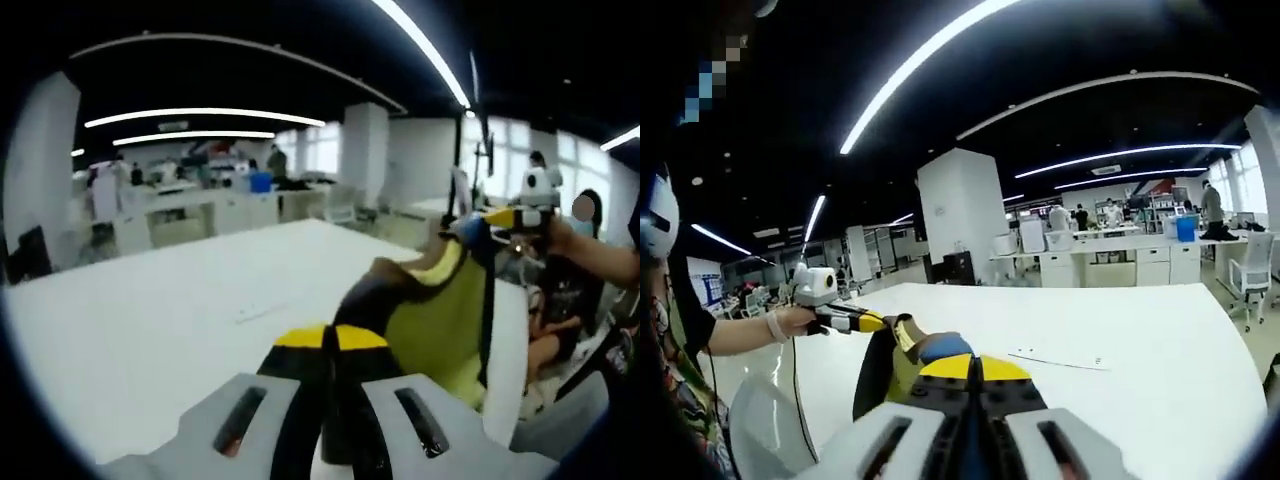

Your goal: Fold the garment on the visible template until the final outline fits inside the template.

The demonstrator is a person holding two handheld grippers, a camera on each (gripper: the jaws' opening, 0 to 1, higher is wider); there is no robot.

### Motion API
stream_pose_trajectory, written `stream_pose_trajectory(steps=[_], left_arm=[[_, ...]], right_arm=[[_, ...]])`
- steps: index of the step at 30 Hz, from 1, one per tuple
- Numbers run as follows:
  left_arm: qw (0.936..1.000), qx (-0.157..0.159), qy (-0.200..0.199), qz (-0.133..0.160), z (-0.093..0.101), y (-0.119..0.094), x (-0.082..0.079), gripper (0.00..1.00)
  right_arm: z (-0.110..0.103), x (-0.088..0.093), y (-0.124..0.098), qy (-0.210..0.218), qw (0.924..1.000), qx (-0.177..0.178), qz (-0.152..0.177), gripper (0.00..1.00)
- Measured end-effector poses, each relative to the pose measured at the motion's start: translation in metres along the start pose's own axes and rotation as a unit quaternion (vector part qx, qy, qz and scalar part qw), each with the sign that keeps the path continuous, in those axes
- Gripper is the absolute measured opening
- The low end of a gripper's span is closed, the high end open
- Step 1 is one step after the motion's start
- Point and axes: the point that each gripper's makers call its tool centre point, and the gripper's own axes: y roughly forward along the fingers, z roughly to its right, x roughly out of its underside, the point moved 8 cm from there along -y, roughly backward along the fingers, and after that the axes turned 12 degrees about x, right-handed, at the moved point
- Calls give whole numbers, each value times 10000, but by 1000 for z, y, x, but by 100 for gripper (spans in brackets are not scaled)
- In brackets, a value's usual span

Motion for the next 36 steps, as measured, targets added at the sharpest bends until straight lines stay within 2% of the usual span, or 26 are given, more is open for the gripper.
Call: stream_pose_trajectory(steps=[7, 10, 16, 19, 26, 29, 36], left_arm=[[10000, 18, -71, -42, -24, 24, -1, 0], [9998, -6, -143, -108, -40, 39, 4, 0], [9989, -46, -370, -300, -68, 68, 23, 0], [9982, -92, -369, -460, -79, 79, 36, 0], [9950, -244, -505, -832, -106, 101, 71, 0], [9943, -219, -694, -785, -114, 109, 78, 0], [9919, -269, -655, -1054, -125, 128, 98, 0]], right_arm=[[24, 1, 32, -32, 9998, 54, -183, 0], [39, 8, 51, 77, 9994, 137, -318, 0], [59, 31, 96, -26, 9979, 179, -616, 0], [65, 41, 111, -42, 9973, 154, -712, 0], [86, 74, 151, -60, 9944, 263, -1022, 0], [91, 83, 162, -105, 9933, 289, -1115, 0], [102, 102, 178, -49, 9907, 347, -1314, 0]])
